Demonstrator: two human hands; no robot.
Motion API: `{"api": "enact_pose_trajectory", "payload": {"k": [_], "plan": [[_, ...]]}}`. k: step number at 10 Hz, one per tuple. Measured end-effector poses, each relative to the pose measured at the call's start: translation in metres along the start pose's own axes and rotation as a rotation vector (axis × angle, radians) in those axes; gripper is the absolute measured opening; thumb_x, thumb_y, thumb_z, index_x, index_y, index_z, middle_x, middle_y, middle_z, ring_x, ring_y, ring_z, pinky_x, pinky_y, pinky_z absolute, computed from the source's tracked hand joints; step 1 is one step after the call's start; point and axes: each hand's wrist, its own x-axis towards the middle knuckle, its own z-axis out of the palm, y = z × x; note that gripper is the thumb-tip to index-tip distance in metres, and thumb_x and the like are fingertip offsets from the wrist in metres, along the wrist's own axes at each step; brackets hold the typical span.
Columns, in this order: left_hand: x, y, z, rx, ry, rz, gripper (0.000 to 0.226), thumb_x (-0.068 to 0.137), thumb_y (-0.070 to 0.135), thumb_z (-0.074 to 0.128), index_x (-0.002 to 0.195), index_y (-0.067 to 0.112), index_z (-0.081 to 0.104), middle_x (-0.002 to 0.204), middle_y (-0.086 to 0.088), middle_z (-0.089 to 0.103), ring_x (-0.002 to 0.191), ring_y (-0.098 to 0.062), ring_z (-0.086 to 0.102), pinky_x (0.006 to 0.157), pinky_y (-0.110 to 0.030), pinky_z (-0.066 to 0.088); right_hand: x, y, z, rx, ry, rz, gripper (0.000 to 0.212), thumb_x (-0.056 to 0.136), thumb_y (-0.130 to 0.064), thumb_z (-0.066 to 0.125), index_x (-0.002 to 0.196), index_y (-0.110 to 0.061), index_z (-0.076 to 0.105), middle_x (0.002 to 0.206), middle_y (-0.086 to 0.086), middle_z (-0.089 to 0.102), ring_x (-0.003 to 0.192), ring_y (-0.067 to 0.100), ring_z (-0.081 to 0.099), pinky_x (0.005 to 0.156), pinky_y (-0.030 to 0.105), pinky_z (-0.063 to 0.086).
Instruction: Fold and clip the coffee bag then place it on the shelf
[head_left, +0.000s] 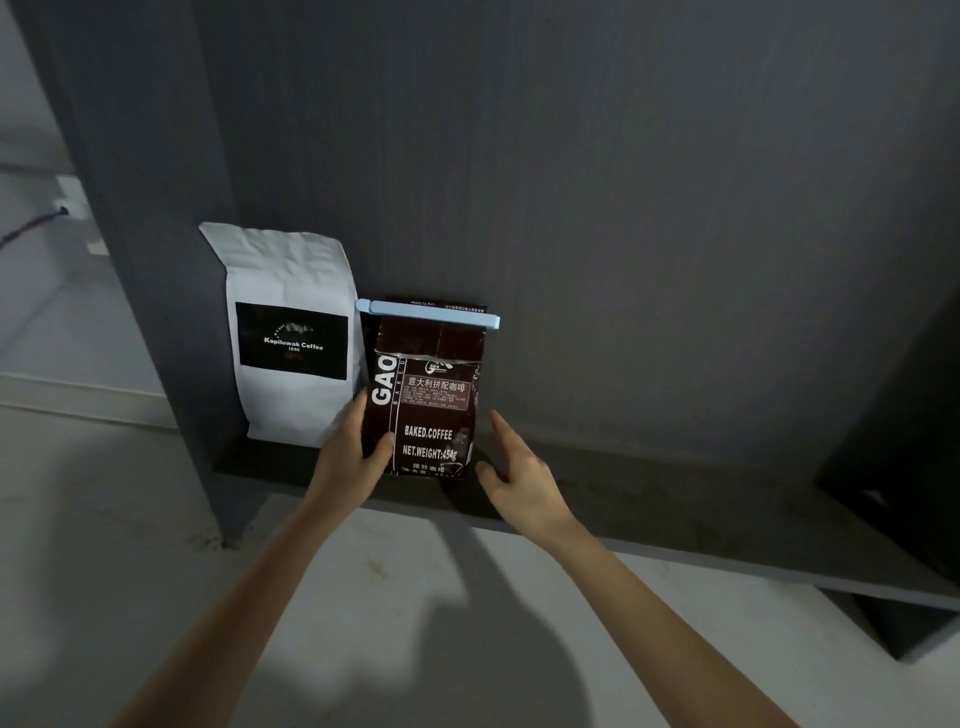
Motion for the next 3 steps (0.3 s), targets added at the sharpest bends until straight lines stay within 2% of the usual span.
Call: {"api": "enact_pose_trajectory", "payload": {"k": [1, 2, 3], "plan": [[-0.013, 0.009, 0.001, 0.076, 0.021, 0.017, 0.058, 0.085, 0.005, 0.052, 0.135, 0.005, 0.023, 0.136, -0.022, 0.038, 0.127, -0.029, 0.038, 0.102, -0.046, 0.041, -0.010, -0.001, -0.014, -0.061, 0.011, 0.014, 0.061, 0.089, -0.013, 0.049, 0.140, -0.018, 0.015, 0.149, 0.005, 0.028, 0.135, 0.019, 0.028, 0.103, 0.022, 0.025], [-0.025, 0.020, 0.007, 0.187, 0.034, 0.051, 0.065, 0.083, 0.008, 0.056, 0.137, 0.003, 0.020, 0.142, -0.026, 0.028, 0.133, -0.034, 0.028, 0.106, -0.053, 0.034, -0.020, -0.006, -0.026, -0.103, 0.031, 0.034, 0.062, 0.089, -0.014, 0.049, 0.140, -0.018, 0.015, 0.150, 0.006, 0.025, 0.136, 0.021, 0.026, 0.107, 0.028, 0.026], [-0.032, 0.041, 0.018, 0.418, 0.101, 0.112, 0.076, 0.081, 0.020, 0.060, 0.139, 0.009, 0.013, 0.150, -0.025, 0.010, 0.139, -0.036, 0.009, 0.113, -0.054, 0.013, -0.033, -0.009, -0.046, -0.240, 0.087, 0.046, 0.065, 0.088, -0.018, 0.051, 0.140, -0.018, 0.012, 0.153, 0.006, 0.017, 0.139, 0.024, 0.017, 0.114, 0.040, 0.021]]}}
